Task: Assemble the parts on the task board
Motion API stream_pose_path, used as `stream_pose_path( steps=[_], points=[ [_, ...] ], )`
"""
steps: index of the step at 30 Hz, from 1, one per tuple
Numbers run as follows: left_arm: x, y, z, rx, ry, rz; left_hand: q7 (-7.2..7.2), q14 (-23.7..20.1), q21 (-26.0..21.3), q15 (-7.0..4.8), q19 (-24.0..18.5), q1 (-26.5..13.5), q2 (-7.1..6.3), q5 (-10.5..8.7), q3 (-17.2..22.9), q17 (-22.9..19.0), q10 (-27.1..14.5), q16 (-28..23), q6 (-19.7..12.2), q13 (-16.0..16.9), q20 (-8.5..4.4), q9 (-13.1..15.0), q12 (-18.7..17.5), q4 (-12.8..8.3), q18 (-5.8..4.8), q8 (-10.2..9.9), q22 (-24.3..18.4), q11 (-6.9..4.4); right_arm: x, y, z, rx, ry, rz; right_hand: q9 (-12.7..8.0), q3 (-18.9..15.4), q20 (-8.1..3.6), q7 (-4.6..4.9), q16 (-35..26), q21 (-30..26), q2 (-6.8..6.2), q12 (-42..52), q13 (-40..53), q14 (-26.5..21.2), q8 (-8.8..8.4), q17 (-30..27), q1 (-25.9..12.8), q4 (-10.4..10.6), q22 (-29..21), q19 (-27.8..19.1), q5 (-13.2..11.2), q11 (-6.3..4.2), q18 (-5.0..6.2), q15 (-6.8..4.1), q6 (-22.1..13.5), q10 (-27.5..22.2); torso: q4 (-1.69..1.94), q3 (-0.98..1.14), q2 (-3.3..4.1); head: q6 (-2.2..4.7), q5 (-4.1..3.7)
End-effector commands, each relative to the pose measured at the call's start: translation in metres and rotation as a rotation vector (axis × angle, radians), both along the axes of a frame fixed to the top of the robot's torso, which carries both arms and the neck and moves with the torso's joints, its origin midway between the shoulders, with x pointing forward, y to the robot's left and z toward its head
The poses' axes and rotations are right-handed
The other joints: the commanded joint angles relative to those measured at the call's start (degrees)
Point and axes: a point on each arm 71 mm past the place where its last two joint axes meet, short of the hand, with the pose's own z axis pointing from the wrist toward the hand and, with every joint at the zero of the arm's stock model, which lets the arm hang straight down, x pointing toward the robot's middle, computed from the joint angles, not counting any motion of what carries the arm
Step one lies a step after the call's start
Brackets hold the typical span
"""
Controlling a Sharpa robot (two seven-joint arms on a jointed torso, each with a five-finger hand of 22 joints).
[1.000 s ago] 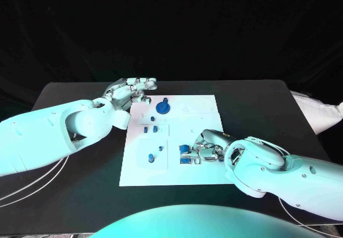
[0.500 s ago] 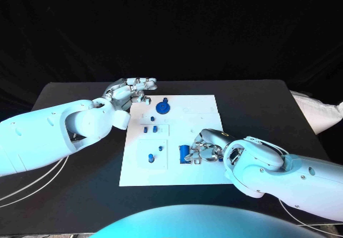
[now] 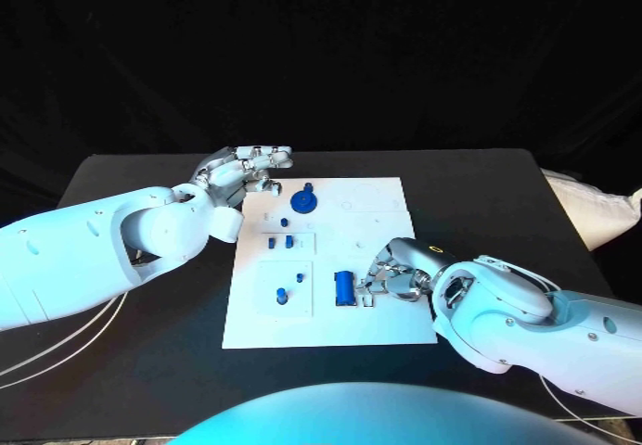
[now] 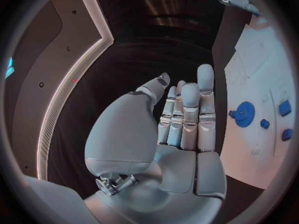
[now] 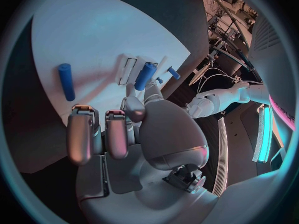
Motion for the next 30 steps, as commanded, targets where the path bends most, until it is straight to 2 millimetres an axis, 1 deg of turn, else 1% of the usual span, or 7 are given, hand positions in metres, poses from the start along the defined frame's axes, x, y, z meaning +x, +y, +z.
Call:
stream_pose_path(
  steps=[1, 8, 12, 15, 21, 27, 30],
  points=[
    [-0.001, -0.002, 0.001, -0.009, -0.007, -0.016, -0.09, -0.4, -0.3, -0.15, -0.5, 0.1, 0.10, 0.00, -0.2, -0.1, -0.3, -0.2, -0.4, -0.1, 0.05, -0.1, 0.2, 0.0, 0.53, -0.1, -0.1, 0.02, 0.000, -0.009, 0.009, 0.055, -0.019, -0.025, 0.0, 0.2, 0.09, 0.08, 0.3, 0.4, -0.35, -0.2, 0.0, 4.2, -0.53, 4.8, 0.3, 0.2, 0.1, 0.4, 0.7, 0.26, -0.45, -0.01, -0.7, -0.1, -0.25, -0.01, -0.12, 0.00, -0.35],
    [-0.002, -0.003, 0.002, -0.011, -0.009, -0.018, -0.08, -0.5, -0.3, -0.11, -0.5, 0.1, 0.17, 0.01, -0.4, -0.2, -0.4, -0.2, -0.5, -0.1, 0.08, -0.1, 0.2, 0.0, 0.53, -0.1, -0.1, 0.04, 0.001, -0.047, 0.018, -0.016, -0.030, -0.067, -0.5, 0.9, 0.38, 0.67, 0.7, 0.6, 0.07, -1.6, -0.7, 4.3, -2.17, 5.5, 2.1, -0.4, 0.5, 0.4, 1.6, 0.71, -0.54, 0.36, -1.8, -0.8, -0.75, 0.02, -0.22, 0.00, -0.71],
    [-0.002, -0.004, 0.002, -0.012, -0.010, -0.020, -0.08, -0.5, -0.3, -0.11, -0.5, 0.1, 0.17, 0.01, -0.4, -0.2, -0.4, -0.2, -0.5, -0.1, 0.08, -0.1, 0.2, 0.0, 0.53, -0.1, -0.1, 0.04, 0.001, -0.060, 0.017, -0.066, -0.034, -0.081, -0.6, 1.0, 0.44, 0.69, 0.7, 0.6, 0.26, -1.7, -0.7, 4.3, -2.36, 5.6, 2.3, -0.3, 0.6, 0.5, 1.9, 0.75, -0.55, 0.40, -1.7, -0.8, -0.73, 0.13, -0.21, 0.00, -1.12],
    [-0.002, -0.004, 0.002, -0.012, -0.010, -0.022, -0.08, -0.5, -0.3, -0.11, -0.5, 0.1, 0.17, 0.01, -0.4, -0.2, -0.4, -0.2, -0.5, -0.1, 0.08, -0.1, 0.2, 0.0, 0.53, -0.1, -0.1, 0.04, 0.002, -0.064, 0.013, -0.098, -0.034, -0.080, -0.6, 1.0, 0.48, 0.64, 0.6, 0.6, 0.31, -1.8, -0.7, 4.3, -2.38, 5.4, 2.1, -0.1, 0.5, 0.4, 2.0, 0.74, -0.53, 0.42, -1.2, -0.8, -0.62, 0.08, -0.22, 0.00, -1.35],
    [-0.002, -0.005, 0.002, -0.012, -0.011, -0.024, -0.08, -0.5, -0.3, -0.11, -0.5, 0.1, 0.17, 0.01, -0.4, -0.2, -0.4, -0.2, -0.5, -0.1, 0.08, -0.1, 0.2, 0.0, 0.53, -0.1, -0.1, 0.04, 0.002, -0.066, 0.001, -0.155, -0.038, -0.069, -0.7, 0.7, 0.52, 0.53, 0.5, 0.5, 0.28, -2.3, -0.9, 4.3, -2.53, 5.3, 1.4, 0.7, 0.5, 0.4, 2.1, 0.68, -0.50, 0.40, -0.5, -0.9, -0.42, 0.12, -0.18, 0.00, -1.64],
    [-0.002, -0.004, 0.002, -0.012, -0.010, -0.023, -0.08, -0.5, -0.3, -0.11, -0.5, 0.1, 0.17, 0.01, -0.4, -0.2, -0.4, -0.2, -0.5, -0.1, 0.08, -0.1, 0.2, 0.0, 0.53, -0.1, -0.1, 0.04, 0.004, -0.066, -0.006, -0.192, -0.040, -0.057, -0.7, 0.4, 0.51, 0.49, 0.5, 0.5, 0.08, -2.4, -0.9, 4.2, -2.66, 5.2, 1.0, 1.1, 0.4, 0.3, 2.1, 0.65, -0.49, 0.38, -0.3, -0.9, -0.43, -0.01, -0.22, 0.00, -1.63],
    [-0.002, -0.004, 0.002, -0.012, -0.010, -0.024, -0.08, -0.5, -0.3, -0.11, -0.5, 0.1, 0.17, 0.01, -0.4, -0.2, -0.4, -0.2, -0.5, -0.1, 0.08, -0.1, 0.2, 0.0, 0.53, -0.1, -0.1, 0.04, 0.005, -0.066, -0.008, -0.207, -0.040, -0.051, -0.7, 0.4, 0.51, 0.48, 0.5, 0.5, 0.05, -2.4, -0.9, 4.3, -2.68, 5.3, 0.9, 1.2, 0.5, 0.3, 2.1, 0.65, -0.50, 0.37, -0.2, -0.9, -0.42, 0.01, -0.19, 0.00, -1.57]
  ],
)
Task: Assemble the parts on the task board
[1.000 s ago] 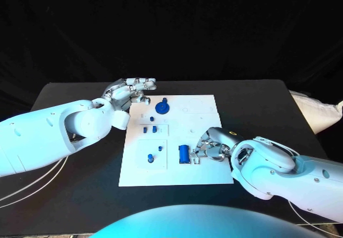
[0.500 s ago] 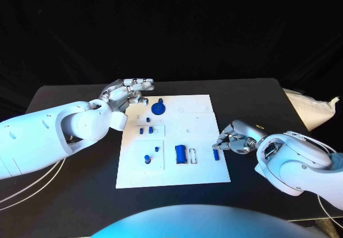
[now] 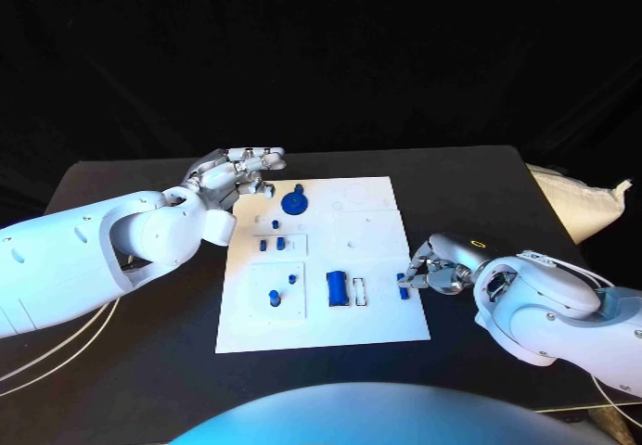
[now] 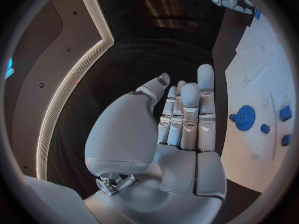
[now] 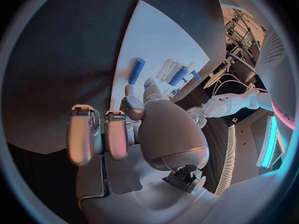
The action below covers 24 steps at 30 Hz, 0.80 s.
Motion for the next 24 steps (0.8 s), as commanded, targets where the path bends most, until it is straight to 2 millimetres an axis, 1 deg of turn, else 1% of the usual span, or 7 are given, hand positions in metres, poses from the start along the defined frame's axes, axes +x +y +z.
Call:
stream_pose_path(
  steps=[1, 5, 13, 19, 21, 24],
  points=[
    [-0.001, -0.002, 0.001, -0.010, -0.009, -0.018, -0.07, -0.3, -0.3, 0.09, -0.3, 0.1, 0.17, 0.01, -0.4, -0.1, -0.4, -0.2, -0.5, -0.1, -0.12, -0.1, 0.2, 0.0, 0.53, -0.1, -0.1, 0.04, 0.001, 0.001, -0.003, -0.066, -0.010, 0.034, -0.1, 0.1, 0.30, -0.16, 0.0, 0.1, 0.01, -0.2, 0.1, 4.3, -0.31, 5.2, -0.4, 0.4, -0.1, 0.1, 0.3, 0.05, -0.50, 0.37, 0.4, -0.3, 0.02, -0.03, 0.04, 0.00, 0.10],
    [-0.001, -0.002, 0.001, -0.010, -0.009, -0.018, -0.07, -0.3, -0.3, 0.09, -0.3, 0.1, 0.17, 0.01, -0.4, -0.1, -0.4, -0.2, -0.5, -0.1, -0.12, -0.1, 0.2, 0.0, 0.53, -0.1, -0.1, 0.04, 0.002, 0.004, -0.006, -0.076, -0.006, 0.043, -0.1, 0.1, 0.30, -0.16, 0.0, 0.1, 0.01, -0.1, 0.2, 4.3, -0.31, 5.3, -0.4, 0.4, 0.0, 0.1, 0.3, 0.04, -0.51, 0.37, 0.4, -0.3, -0.03, 0.00, 0.05, 0.00, 0.29],
    [-0.001, -0.001, 0.001, -0.009, -0.007, -0.019, -0.07, -0.3, -0.3, 0.09, -0.3, 0.1, 0.17, 0.01, -0.4, -0.1, -0.4, -0.2, -0.5, -0.1, -0.12, -0.1, 0.2, 0.0, 0.53, -0.1, -0.1, 0.04, 0.004, 0.008, -0.013, -0.134, 0.002, 0.079, -0.1, 0.3, 0.27, -0.30, 0.0, 0.2, 0.03, -0.4, 0.0, 4.3, -0.41, 5.3, 0.2, 0.3, 0.1, 0.2, 0.2, -0.08, -0.53, 0.30, 0.6, -0.3, 0.10, -0.04, 0.00, 0.00, 0.39],
    [-0.001, -0.001, 0.001, -0.009, -0.006, -0.018, -0.07, -0.3, -0.3, 0.09, -0.3, 0.1, 0.17, 0.01, -0.4, -0.1, -0.4, -0.2, -0.5, -0.1, -0.12, -0.1, 0.2, 0.0, 0.53, -0.1, -0.1, 0.04, 0.003, 0.015, -0.018, -0.194, 0.012, 0.127, -0.1, 0.7, 0.21, -0.38, 0.0, 0.3, -0.05, -0.6, 0.0, 4.3, -0.62, 5.4, 1.3, -0.2, 0.3, 0.2, -0.2, -0.17, -0.57, 0.21, 0.9, -0.3, 0.00, -0.01, 0.00, 0.00, 0.57],
    [-0.001, -0.001, 0.001, -0.008, -0.006, -0.018, -0.07, -0.3, -0.3, 0.09, -0.3, 0.1, 0.17, 0.01, -0.4, -0.1, -0.4, -0.2, -0.5, -0.1, -0.12, -0.1, 0.2, 0.0, 0.53, -0.1, -0.1, 0.04, 0.002, 0.018, -0.021, -0.220, 0.015, 0.150, -0.2, 1.1, 0.16, -0.42, 0.0, 0.3, -0.02, -0.7, 0.0, 4.3, -0.79, 5.4, 2.3, -0.7, 0.4, 0.3, -0.8, -0.23, -0.59, 0.15, 1.0, -0.3, 0.00, -0.02, 0.01, 0.00, 0.65],
    [-0.001, -0.001, 0.001, -0.008, -0.005, -0.019, -0.07, -0.3, -0.3, 0.09, -0.3, 0.1, 0.17, 0.01, -0.4, -0.1, -0.4, -0.2, -0.5, -0.1, -0.12, -0.1, 0.2, 0.0, 0.53, -0.1, -0.1, 0.04, 0.000, 0.022, -0.023, -0.260, 0.017, 0.183, -0.2, 2.0, 0.09, -0.45, 0.1, 0.4, -0.04, -0.7, 0.1, 4.3, -1.06, 5.6, 4.0, -1.6, 0.6, 0.3, -3.1, -0.29, -0.62, 0.09, 1.2, -0.3, -0.01, -0.02, -0.01, 0.00, 0.71]
  ],
)
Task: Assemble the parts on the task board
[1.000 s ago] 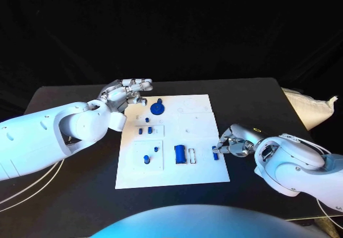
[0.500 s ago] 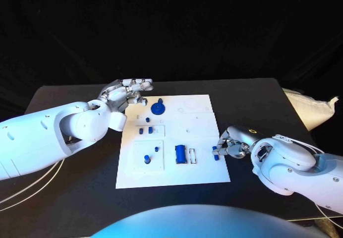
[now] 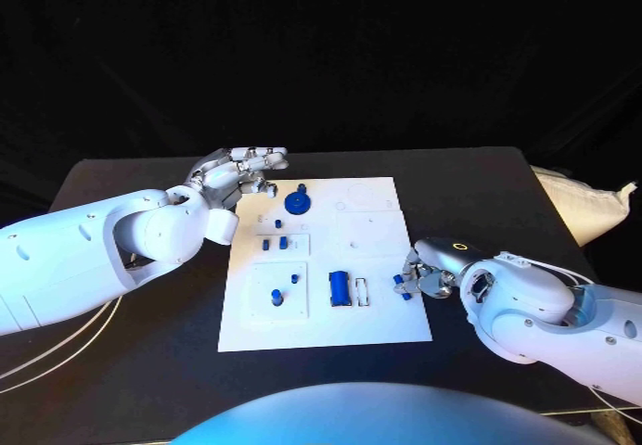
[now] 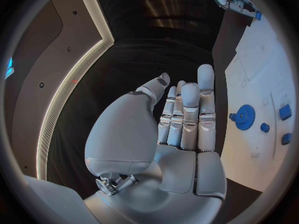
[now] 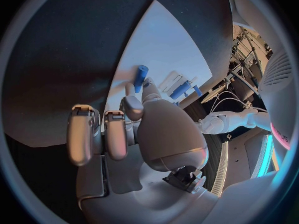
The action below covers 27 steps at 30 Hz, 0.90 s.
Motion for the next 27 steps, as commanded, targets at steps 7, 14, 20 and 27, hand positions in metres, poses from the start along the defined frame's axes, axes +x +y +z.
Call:
stream_pose_path(
  steps=[7, 14, 20, 27],
  points=[
    [-0.001, -0.002, 0.001, -0.008, -0.005, -0.020, -0.07, -0.3, -0.3, 0.09, -0.3, 0.1, 0.17, 0.01, -0.4, -0.1, -0.4, -0.2, -0.5, -0.1, -0.12, -0.1, 0.2, 0.0, 0.53, -0.1, -0.1, 0.04, -0.008, 0.010, -0.015, -0.216, 0.037, 0.128, -0.5, 2.7, 0.02, -0.04, 0.2, 0.5, -0.16, -0.6, 0.2, 4.4, -1.02, 6.0, 4.4, -2.4, 0.4, 0.4, -3.2, -0.34, -0.69, 0.03, 0.8, -0.4, 0.01, -0.03, -0.03, 0.00, 0.08],
    [-0.001, -0.002, 0.001, -0.008, -0.006, -0.021, -0.07, -0.3, -0.3, 0.09, -0.3, 0.1, 0.17, 0.01, -0.4, -0.1, -0.4, -0.2, -0.5, -0.1, -0.12, -0.1, 0.2, 0.0, 0.53, -0.1, -0.1, 0.04, -0.007, 0.014, -0.014, -0.194, 0.006, 0.128, -0.6, 5.4, -0.06, -0.10, 0.2, 0.5, 0.79, -0.5, 0.6, 4.4, -1.42, 6.1, 6.3, -3.6, 0.5, 0.3, -2.0, -0.51, -0.68, -0.06, 1.3, -0.3, -0.02, -0.05, -0.03, 0.00, 0.22],
    [-0.001, -0.002, 0.001, -0.007, -0.006, -0.021, -0.06, -0.4, -0.4, 0.10, -0.4, 0.2, 0.25, 0.03, -0.5, -0.2, -0.5, -0.2, -0.6, -0.1, -0.09, -0.1, 0.3, 0.0, 0.54, -0.1, -0.1, 0.05, -0.007, 0.015, -0.009, -0.047, -0.007, 0.058, -0.8, 9.9, -0.21, -0.20, 0.2, 0.6, 2.93, 0.0, 1.2, 4.4, -2.02, 6.2, 6.3, -3.5, 0.6, 0.4, 2.8, -0.65, -0.71, -0.14, 1.2, 0.2, -0.01, -0.01, -0.03, 0.00, 0.35],
    [-0.001, -0.002, 0.001, -0.007, -0.006, -0.021, -0.06, -0.4, -0.4, 0.10, -0.4, 0.2, 0.25, 0.03, -0.5, -0.2, -0.5, -0.2, -0.6, -0.1, -0.09, -0.1, 0.3, 0.0, 0.54, -0.1, -0.1, 0.05, -0.009, 0.016, 0.000, 0.180, 0.050, -0.074, -0.6, 16.9, -0.22, -0.33, 0.3, 0.6, 1.27, 0.0, 1.5, 4.4, -2.43, 6.4, 2.6, -1.8, 0.7, 0.4, 3.1, -0.61, -0.72, -0.19, 1.5, 0.7, 0.02, -0.06, -0.03, 0.00, 0.32]
  ],
)
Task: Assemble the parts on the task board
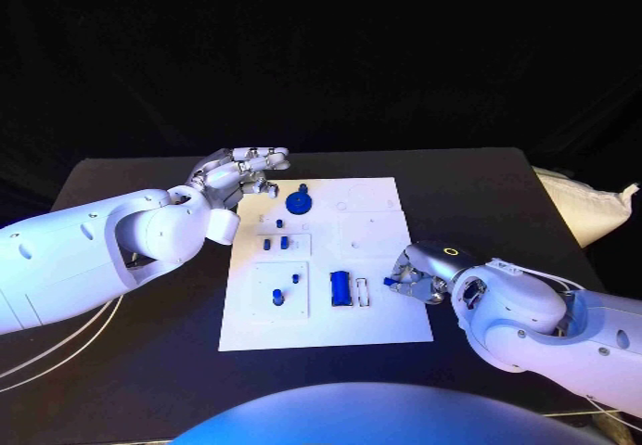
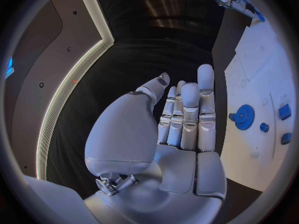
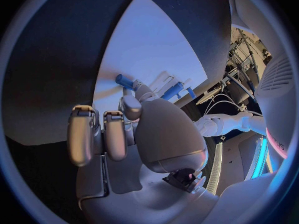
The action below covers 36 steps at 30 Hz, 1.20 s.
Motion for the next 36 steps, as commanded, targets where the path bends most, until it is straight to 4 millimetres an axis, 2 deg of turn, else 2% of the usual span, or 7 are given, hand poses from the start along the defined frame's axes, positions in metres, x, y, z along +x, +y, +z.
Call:
stream_pose_path(
  steps=[1, 7, 16, 19, 24, 30, 36],
  points=[
    [-0.001, -0.002, 0.001, -0.009, -0.008, -0.019, 0.13, -0.4, -0.4, 0.10, -0.4, 0.2, 0.25, 0.03, -0.2, 0.0, -0.5, -0.2, -0.4, -0.1, -0.09, -0.1, 0.3, 0.0, 0.54, -0.1, 0.0, 0.05, -0.002, -0.001, 0.001, 0.174, 0.087, -0.122, 0.9, 2.0, 0.00, -0.09, 0.3, 0.2, -0.10, 0.2, 0.3, 4.4, 0.24, 6.4, -1.5, 1.0, 0.1, 0.2, -0.2, -0.21, -0.72, -0.47, 0.9, 0.5, 0.02, -0.03, 0.01, 0.00, -0.01],
    [-0.001, -0.003, 0.001, -0.009, -0.008, -0.020, 0.13, -0.4, -0.4, 0.10, -0.4, 0.2, 0.25, 0.03, -0.2, 0.0, -0.5, -0.2, -0.4, -0.1, -0.09, -0.1, 0.3, 0.0, 0.54, -0.1, 0.0, 0.05, -0.004, 0.003, 0.005, 0.268, 0.141, -0.174, 1.1, 6.3, -0.06, -0.21, 0.3, 0.3, -2.67, 0.5, 0.8, 4.4, 0.06, 6.6, -5.5, 2.9, 0.3, 0.3, -0.6, -0.30, -0.75, -0.55, 1.3, 0.8, 0.06, 0.00, 0.04, 0.00, 0.07],
    [-0.001, -0.004, 0.001, -0.010, -0.007, -0.022, 0.13, -0.4, -0.4, 0.10, -0.4, 0.2, 0.25, 0.03, -0.2, 0.0, -0.5, -0.2, -0.4, -0.1, -0.09, -0.1, 0.3, 0.0, 0.54, -0.1, 0.0, 0.05, -0.003, 0.012, 0.003, 0.303, 0.187, -0.183, 1.4, 8.4, -0.09, -0.22, 0.4, 0.4, -4.64, 1.0, 1.4, 4.5, 0.04, 6.9, -8.3, 4.0, 0.6, 0.4, 0.4, -0.28, -0.79, -0.56, 1.7, 1.2, 0.01, -0.02, 0.04, 0.00, 0.16],
    [-0.001, -0.004, 0.001, -0.010, -0.007, -0.023, 0.13, -0.4, -0.4, 0.10, -0.4, 0.2, 0.25, 0.03, -0.2, 0.0, -0.5, -0.2, -0.4, -0.1, -0.09, -0.1, 0.3, 0.0, 0.54, -0.1, 0.0, 0.05, -0.002, 0.015, 0.001, 0.295, 0.205, -0.174, 1.5, 8.7, -0.06, -0.25, 0.5, 0.5, -5.29, 1.4, 1.7, 4.5, 0.10, 7.0, -9.5, 4.4, 0.7, 0.5, 1.9, -0.29, -0.82, -0.55, 2.0, 1.5, 0.00, -0.02, 0.05, 0.00, 0.23],
    [-0.002, -0.004, 0.001, -0.010, -0.007, -0.024, 0.13, -0.4, -0.4, 0.10, -0.4, 0.2, 0.25, 0.03, -0.2, 0.0, -0.5, -0.2, -0.4, -0.1, -0.09, -0.1, 0.3, 0.0, 0.54, -0.1, 0.0, 0.05, -0.001, 0.021, -0.002, 0.284, 0.217, -0.159, 1.8, 8.8, -0.07, -0.39, 0.5, 0.6, -5.65, 2.9, 2.9, 4.5, 0.30, 7.1, -10.6, 4.8, 1.0, 0.6, 3.0, -0.38, -0.87, -0.61, 2.5, 2.1, 0.00, 0.02, 0.06, 0.00, 0.35],
    [-0.002, -0.004, 0.001, -0.011, -0.006, -0.026, 0.13, -0.4, -0.4, 0.10, -0.4, 0.2, 0.25, 0.03, -0.2, 0.0, -0.5, -0.2, -0.4, -0.1, -0.09, -0.1, 0.3, 0.0, 0.54, -0.1, 0.0, 0.05, 0.001, 0.024, -0.004, 0.262, 0.216, -0.144, 1.9, 8.7, -0.10, -0.45, 0.6, 0.7, -5.90, 3.2, 3.2, 4.5, 0.38, 7.2, -11.5, 5.1, 1.1, 0.7, 3.5, -0.43, -0.89, -0.65, 2.7, 2.3, 0.00, -0.04, 0.00, 0.00, 0.42],
    [-0.002, -0.005, 0.001, -0.011, -0.006, -0.027, 0.13, -0.4, -0.4, 0.10, -0.4, 0.2, 0.25, 0.03, -0.2, 0.0, -0.5, -0.2, -0.4, -0.1, -0.09, -0.1, 0.3, 0.0, 0.54, -0.1, 0.0, 0.05, 0.001, 0.026, -0.005, 0.240, 0.223, -0.125, 2.1, 8.4, -0.16, -0.69, 0.7, 0.9, -5.55, 4.0, 3.9, 4.6, 0.68, 7.4, -13.1, 6.0, 1.5, 0.9, 3.9, -0.59, -0.97, -0.75, 3.4, 2.8, -0.02, 0.03, 0.01, 0.00, 0.46]
  ],
)
